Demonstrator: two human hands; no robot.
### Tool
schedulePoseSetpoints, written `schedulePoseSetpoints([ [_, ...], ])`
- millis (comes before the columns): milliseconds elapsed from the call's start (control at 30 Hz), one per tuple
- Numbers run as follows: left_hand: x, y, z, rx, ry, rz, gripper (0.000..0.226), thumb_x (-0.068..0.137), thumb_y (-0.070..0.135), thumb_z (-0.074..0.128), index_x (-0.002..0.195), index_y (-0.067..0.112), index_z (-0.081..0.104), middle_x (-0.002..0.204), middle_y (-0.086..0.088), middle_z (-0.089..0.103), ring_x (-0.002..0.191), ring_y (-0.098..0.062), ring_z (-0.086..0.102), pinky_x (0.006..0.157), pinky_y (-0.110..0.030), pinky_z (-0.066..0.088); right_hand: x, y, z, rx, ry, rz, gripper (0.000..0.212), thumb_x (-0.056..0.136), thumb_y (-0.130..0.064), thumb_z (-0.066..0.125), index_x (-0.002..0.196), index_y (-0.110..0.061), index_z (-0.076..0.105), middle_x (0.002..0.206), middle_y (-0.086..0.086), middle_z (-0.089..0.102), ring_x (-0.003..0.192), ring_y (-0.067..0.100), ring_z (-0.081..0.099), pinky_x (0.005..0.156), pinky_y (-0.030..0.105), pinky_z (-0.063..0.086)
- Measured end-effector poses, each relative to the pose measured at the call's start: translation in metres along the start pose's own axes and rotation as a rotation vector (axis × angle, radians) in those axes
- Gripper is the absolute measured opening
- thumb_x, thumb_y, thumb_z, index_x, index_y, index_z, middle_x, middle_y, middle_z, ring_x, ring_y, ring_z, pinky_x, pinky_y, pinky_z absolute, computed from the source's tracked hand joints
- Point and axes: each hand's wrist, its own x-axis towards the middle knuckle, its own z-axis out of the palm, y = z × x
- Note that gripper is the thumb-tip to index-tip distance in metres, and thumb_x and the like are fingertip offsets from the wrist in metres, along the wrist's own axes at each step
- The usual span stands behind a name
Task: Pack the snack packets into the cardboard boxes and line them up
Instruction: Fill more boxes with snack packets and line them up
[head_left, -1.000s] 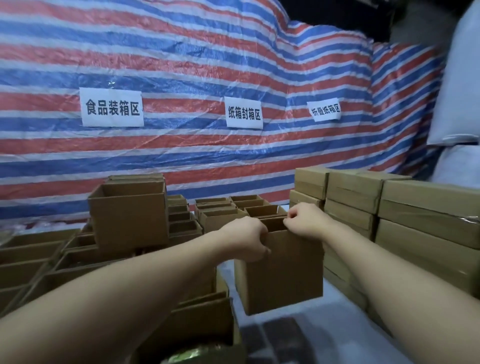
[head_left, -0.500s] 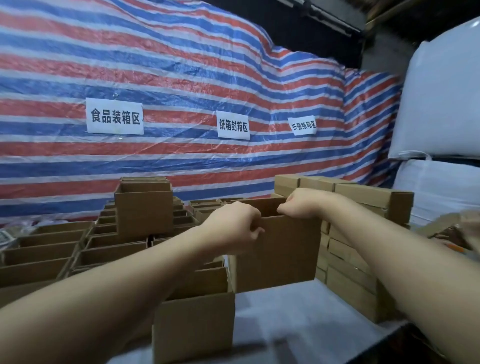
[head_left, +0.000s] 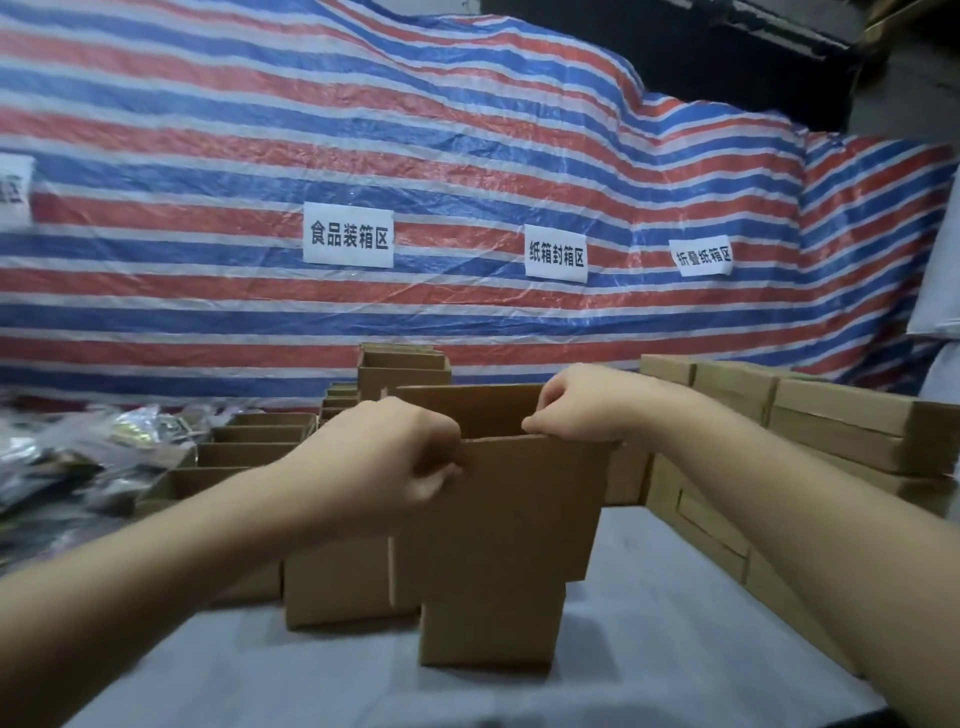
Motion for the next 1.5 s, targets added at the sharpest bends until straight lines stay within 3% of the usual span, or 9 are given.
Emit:
schedulePoseSetpoints([
  [233,-0.088,-0.054,0.012,-0.015,-0.130,-0.178,0.011,0.095,0.033,0.059,0.089,0.042,0.060,0.081,0.024,0.060,0.078,0.007,0.058,0.063,-0.009,0.043,0.004,-0.042,0.105,0.206,-0.142,-0.142,0.031,0.100,-0.007,0.051,0.104,-0.035,0.066,0.096,-0.015,0.055,0.084,0.002,0.052,0.057,0.009,0.041],
  [367,-0.111,-0.084,0.045,-0.079,-0.188,-0.246,0.011,0.097,0.032,0.058,0.097,0.029,0.068,0.090,0.017,0.065,0.082,0.003,0.058,0.064,-0.006,0.039,0.010,-0.047,0.163,0.241,-0.165,-0.085,0.029,0.100,-0.010,0.050,0.114,-0.031,0.065,0.097,-0.013,0.054,0.086,0.003,0.054,0.061,0.013,0.044],
  [500,-0.123,-0.102,0.077,-0.134,-0.245,-0.278,0.013,0.096,0.031,0.057,0.097,0.022,0.068,0.094,0.008,0.066,0.087,-0.005,0.057,0.075,-0.021,0.045,0.012,-0.044,0.210,0.214,-0.166,-0.039,0.024,0.100,-0.013,0.050,0.113,-0.029,0.064,0.091,-0.014,0.054,0.082,0.004,0.056,0.061,0.014,0.043],
  [733,-0.140,-0.119,0.127,-0.137,-0.294,-0.321,0.014,0.096,0.043,0.052,0.089,0.031,0.049,0.095,0.004,0.051,0.087,-0.008,0.046,0.074,-0.023,0.035,0.016,-0.037,0.251,0.148,-0.206,-0.025,0.032,0.102,-0.011,0.040,0.124,-0.023,0.060,0.101,-0.008,0.052,0.087,0.006,0.051,0.070,0.016,0.044],
  [867,-0.143,-0.124,0.132,-0.111,-0.288,-0.304,0.020,0.096,0.047,0.051,0.091,0.028,0.048,0.093,0.004,0.049,0.080,-0.003,0.040,0.065,-0.008,0.027,0.014,-0.041,0.245,0.055,-0.174,-0.036,0.022,0.103,-0.022,0.041,0.112,-0.026,0.061,0.099,-0.008,0.059,0.087,0.007,0.058,0.080,0.023,0.055],
  [1033,-0.132,-0.121,0.138,-0.070,-0.286,-0.315,0.023,0.096,0.047,0.051,0.105,0.025,0.055,0.109,-0.004,0.058,0.101,-0.015,0.052,0.082,-0.025,0.039,0.028,-0.065,0.245,-0.117,0.094,-0.192,0.047,0.099,-0.053,0.046,0.141,-0.031,0.047,0.142,-0.005,0.049,0.126,0.012,0.051,0.102,0.029,0.050],
  [1167,-0.134,-0.120,0.138,-0.064,-0.253,-0.307,0.020,0.096,0.043,0.051,0.099,0.023,0.054,0.104,-0.006,0.059,0.088,-0.012,0.047,0.071,-0.025,0.031,0.037,-0.082,0.269,-0.064,-0.149,-0.295,0.053,0.102,-0.058,0.036,0.148,-0.032,0.038,0.141,-0.006,0.052,0.130,0.018,0.050,0.111,0.040,0.037],
  [1267,-0.136,-0.118,0.142,-0.076,-0.224,-0.301,0.017,0.096,0.042,0.050,0.095,0.025,0.052,0.100,-0.005,0.059,0.095,-0.020,0.053,0.072,-0.029,0.035,0.040,-0.079,0.278,-0.171,-0.188,-0.305,0.045,0.103,-0.058,0.029,0.135,-0.034,0.048,0.117,-0.010,0.056,0.116,0.016,0.054,0.107,0.044,0.033],
  [1500,-0.141,-0.123,0.140,-0.376,-0.026,-0.215,0.032,0.096,0.045,0.053,0.119,0.024,0.059,0.122,0.010,0.053,0.115,0.000,0.044,0.100,-0.015,0.035,0.044,-0.077,0.273,-0.209,-0.186,-0.312,0.039,0.103,-0.057,0.033,0.132,-0.036,0.047,0.116,-0.008,0.055,0.112,0.017,0.053,0.103,0.044,0.034],
])
